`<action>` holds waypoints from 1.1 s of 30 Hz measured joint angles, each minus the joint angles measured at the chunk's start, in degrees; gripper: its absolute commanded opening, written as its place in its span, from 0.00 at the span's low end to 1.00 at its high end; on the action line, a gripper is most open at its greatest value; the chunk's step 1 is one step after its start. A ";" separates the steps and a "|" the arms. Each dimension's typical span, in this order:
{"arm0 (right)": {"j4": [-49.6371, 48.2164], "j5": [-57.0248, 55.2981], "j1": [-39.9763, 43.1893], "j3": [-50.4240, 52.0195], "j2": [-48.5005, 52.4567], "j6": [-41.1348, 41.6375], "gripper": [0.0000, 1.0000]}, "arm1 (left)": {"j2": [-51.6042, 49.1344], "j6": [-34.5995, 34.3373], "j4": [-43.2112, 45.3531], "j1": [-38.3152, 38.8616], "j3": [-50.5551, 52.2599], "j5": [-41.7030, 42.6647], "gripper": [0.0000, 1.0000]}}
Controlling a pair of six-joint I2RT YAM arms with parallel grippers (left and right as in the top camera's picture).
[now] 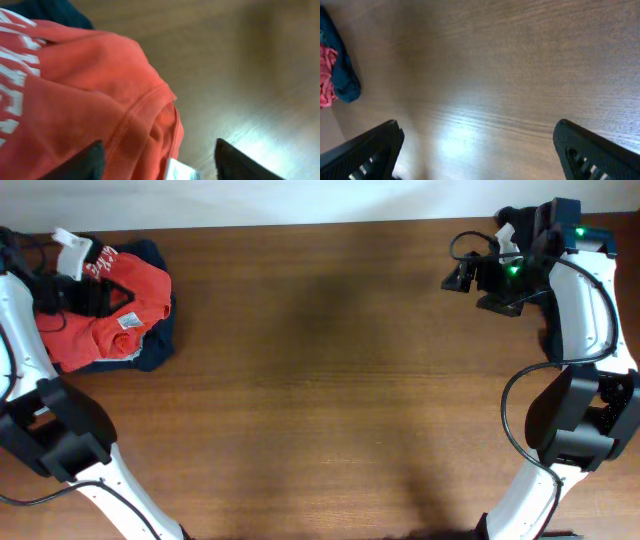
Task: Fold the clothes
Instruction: 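Release the shirt on the stack and press it flat with the left gripper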
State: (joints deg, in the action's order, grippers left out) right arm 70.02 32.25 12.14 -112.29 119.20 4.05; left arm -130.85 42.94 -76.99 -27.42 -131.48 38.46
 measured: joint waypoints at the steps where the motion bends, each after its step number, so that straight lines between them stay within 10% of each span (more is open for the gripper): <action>1: -0.02 -0.02 0.00 0.00 0.00 0.00 0.99 | 0.00 -2.32 0.55 -0.09 0.00 0.13 0.01; 15: -0.22 -0.02 0.00 0.00 0.00 -0.02 0.99 | -8.52 -27.67 13.09 2.86 -0.11 -14.01 0.01; 33: 5.29 -0.24 0.00 -14.73 0.24 -0.94 0.98 | -8.44 -32.52 6.84 4.07 -12.63 -15.41 0.01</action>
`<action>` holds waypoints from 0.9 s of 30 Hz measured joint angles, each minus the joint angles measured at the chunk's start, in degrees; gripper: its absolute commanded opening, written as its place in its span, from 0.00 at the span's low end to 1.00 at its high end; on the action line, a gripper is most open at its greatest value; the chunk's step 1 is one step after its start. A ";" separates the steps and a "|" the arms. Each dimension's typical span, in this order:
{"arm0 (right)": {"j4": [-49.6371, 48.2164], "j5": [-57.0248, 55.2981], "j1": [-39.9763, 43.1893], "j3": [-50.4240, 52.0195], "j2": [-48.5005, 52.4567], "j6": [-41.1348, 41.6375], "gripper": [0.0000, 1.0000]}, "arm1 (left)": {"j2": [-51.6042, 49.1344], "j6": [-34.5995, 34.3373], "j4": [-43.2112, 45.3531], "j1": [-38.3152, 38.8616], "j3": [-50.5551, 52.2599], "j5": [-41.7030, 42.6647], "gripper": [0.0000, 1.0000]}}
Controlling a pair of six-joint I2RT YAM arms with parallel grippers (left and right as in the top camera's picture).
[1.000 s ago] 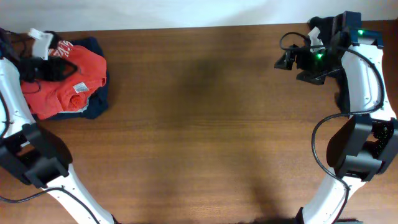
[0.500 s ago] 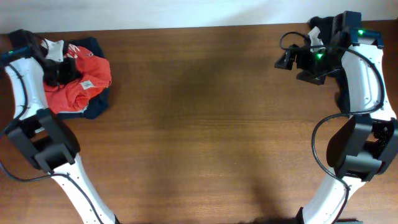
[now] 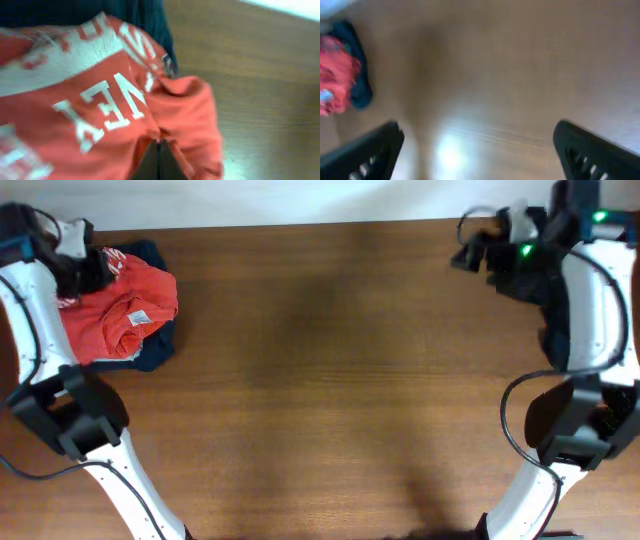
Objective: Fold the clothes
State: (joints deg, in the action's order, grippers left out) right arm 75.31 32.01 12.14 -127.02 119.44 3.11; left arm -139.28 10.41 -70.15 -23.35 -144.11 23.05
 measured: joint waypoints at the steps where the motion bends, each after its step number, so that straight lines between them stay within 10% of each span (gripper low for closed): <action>1: 1.68 -0.13 0.00 -4.07 0.00 -0.15 0.98 | 1.01 0.00 -0.94 -0.02 -1.05 0.00 0.04; 10: 21.64 -11.65 0.00 -40.28 -0.96 -0.55 0.98 | 16.70 -0.35 -6.80 1.33 -4.33 0.07 0.29; 17: 21.66 -14.75 0.00 -43.71 -5.86 -0.59 0.99 | 21.33 0.92 -9.77 9.49 -4.52 0.09 0.64; 23: 21.66 -15.13 0.00 -43.85 -11.78 -0.55 0.98 | 21.42 3.58 -12.00 16.90 -4.52 0.33 0.70; 24: 21.66 -15.13 0.00 -43.95 -12.85 -0.59 0.98 | 21.42 3.74 -12.07 17.62 -4.52 0.33 0.99; 27: 21.66 -15.13 0.00 -44.52 -14.51 -0.57 0.99 | 21.42 4.35 -12.39 19.02 -4.52 0.28 0.99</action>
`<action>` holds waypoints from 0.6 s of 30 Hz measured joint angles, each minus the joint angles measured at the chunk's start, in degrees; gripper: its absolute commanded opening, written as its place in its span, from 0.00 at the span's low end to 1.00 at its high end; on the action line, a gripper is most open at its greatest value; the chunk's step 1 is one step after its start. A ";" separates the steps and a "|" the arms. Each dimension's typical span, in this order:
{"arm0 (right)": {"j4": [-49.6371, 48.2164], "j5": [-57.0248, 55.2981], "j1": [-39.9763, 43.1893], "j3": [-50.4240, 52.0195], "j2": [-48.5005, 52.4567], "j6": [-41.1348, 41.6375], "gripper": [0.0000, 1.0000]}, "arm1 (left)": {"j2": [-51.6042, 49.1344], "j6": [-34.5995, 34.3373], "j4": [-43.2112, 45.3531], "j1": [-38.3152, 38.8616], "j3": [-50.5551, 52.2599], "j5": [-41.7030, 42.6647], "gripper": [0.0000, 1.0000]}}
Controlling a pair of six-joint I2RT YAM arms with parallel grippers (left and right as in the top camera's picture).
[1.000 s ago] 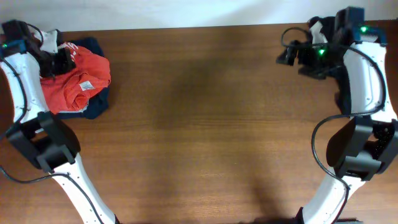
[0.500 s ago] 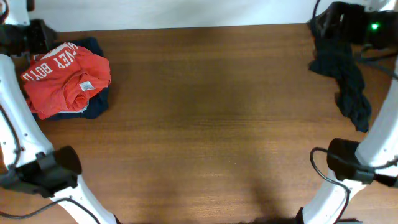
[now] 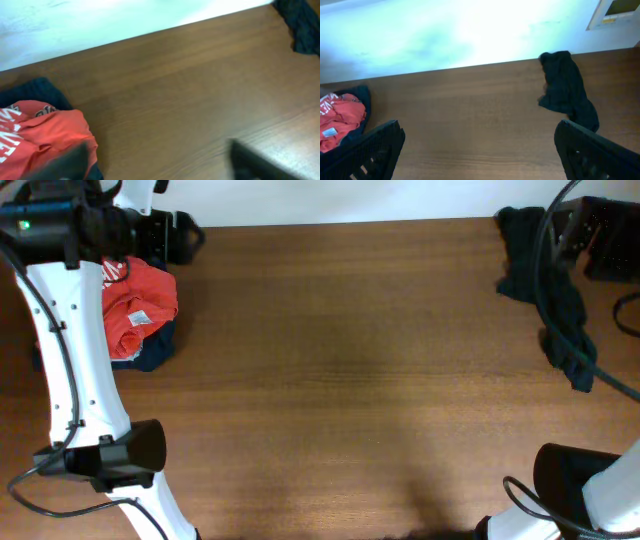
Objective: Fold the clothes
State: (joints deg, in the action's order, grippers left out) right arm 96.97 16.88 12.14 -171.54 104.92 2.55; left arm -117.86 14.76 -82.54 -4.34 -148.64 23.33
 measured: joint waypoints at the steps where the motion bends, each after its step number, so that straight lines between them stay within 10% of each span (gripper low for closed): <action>1: 0.00 0.00 0.00 0.00 -0.15 0.00 0.98 | 0.00 0.04 -0.11 0.42 0.00 -0.02 0.99; 18: 0.00 0.00 0.00 0.02 0.42 0.00 0.99 | 0.00 0.28 -0.20 1.75 0.00 -0.02 0.99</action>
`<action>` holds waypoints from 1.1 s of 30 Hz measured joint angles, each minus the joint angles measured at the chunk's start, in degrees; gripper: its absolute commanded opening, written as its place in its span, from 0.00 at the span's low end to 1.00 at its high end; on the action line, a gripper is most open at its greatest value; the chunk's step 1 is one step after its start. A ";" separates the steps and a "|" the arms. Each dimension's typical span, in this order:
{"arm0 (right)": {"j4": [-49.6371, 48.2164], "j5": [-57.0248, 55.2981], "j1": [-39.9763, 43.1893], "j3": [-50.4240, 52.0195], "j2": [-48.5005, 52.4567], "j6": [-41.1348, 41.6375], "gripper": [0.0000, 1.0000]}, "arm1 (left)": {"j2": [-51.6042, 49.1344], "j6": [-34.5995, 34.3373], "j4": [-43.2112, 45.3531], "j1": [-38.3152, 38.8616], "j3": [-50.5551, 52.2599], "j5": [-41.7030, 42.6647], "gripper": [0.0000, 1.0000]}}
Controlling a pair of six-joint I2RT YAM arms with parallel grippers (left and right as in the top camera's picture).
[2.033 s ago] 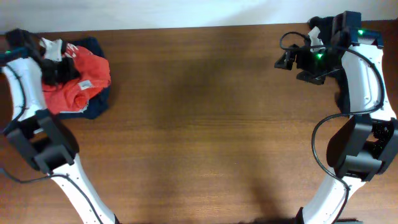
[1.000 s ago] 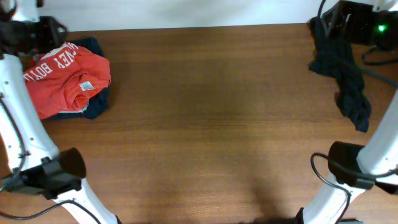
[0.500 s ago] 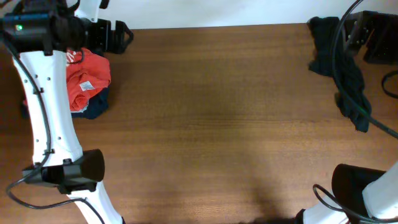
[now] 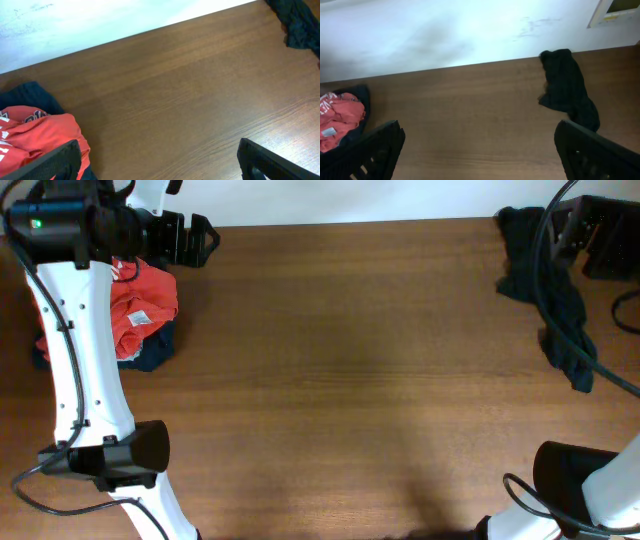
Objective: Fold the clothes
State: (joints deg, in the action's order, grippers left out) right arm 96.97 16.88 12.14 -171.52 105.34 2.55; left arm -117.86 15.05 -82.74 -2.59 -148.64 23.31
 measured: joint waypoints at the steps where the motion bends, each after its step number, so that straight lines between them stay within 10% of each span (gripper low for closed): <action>1: 0.00 0.00 0.00 0.09 -0.09 0.00 0.99 | 0.02 0.00 0.00 0.00 0.00 0.00 0.99; 13: -4.11 -7.80 -0.17 33.75 -34.32 -4.48 0.98 | 0.02 0.17 -0.22 0.00 0.00 0.02 0.99; 33: -90.99 1.92 -0.79 138.35 -86.33 -6.27 0.98 | 0.02 0.22 -0.26 0.00 0.00 0.00 0.99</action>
State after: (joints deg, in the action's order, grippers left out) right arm 5.98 18.81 11.35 -33.17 19.00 -3.73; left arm -117.84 15.27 -83.00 -2.59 -148.64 23.31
